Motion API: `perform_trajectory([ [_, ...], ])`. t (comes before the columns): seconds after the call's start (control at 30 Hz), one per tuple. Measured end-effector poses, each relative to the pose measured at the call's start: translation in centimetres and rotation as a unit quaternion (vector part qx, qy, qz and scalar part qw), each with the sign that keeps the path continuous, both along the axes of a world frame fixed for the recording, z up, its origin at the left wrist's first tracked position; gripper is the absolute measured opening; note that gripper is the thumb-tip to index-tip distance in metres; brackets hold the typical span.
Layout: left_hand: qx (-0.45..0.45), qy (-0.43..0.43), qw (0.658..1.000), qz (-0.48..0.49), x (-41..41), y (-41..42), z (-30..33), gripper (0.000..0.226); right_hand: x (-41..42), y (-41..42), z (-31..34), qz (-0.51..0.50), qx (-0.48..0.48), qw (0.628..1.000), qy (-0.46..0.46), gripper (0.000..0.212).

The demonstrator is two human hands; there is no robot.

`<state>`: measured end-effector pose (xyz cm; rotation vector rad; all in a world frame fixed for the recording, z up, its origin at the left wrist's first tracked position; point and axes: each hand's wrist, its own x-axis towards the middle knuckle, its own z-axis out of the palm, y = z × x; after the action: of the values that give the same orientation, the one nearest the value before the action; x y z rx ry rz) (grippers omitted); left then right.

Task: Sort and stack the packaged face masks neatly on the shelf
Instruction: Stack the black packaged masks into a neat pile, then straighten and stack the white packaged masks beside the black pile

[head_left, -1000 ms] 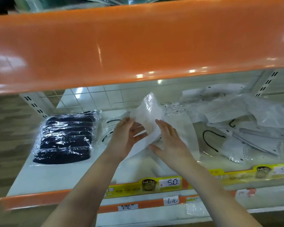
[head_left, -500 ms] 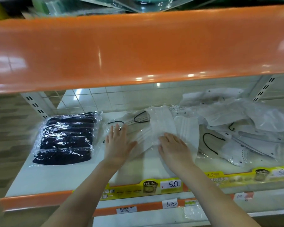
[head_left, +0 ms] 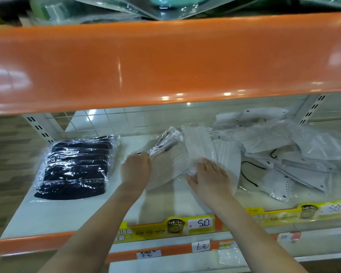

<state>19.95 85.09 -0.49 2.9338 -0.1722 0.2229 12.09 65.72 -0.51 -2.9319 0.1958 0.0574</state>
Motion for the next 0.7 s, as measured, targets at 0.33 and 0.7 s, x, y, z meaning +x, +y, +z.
perform_trajectory([
  [0.33,-0.237,0.121,0.964,-0.022,-0.3,-0.6,1.4,0.014,-0.5,-3.1,-0.1,-0.003,0.027,0.999,-0.039,0.052],
  [0.7,-0.190,0.047,0.973,-0.119,-4.8,-12.6,1.9,0.023,-1.0,-11.1,2.1,-0.047,0.072,0.970,-0.226,0.026],
])
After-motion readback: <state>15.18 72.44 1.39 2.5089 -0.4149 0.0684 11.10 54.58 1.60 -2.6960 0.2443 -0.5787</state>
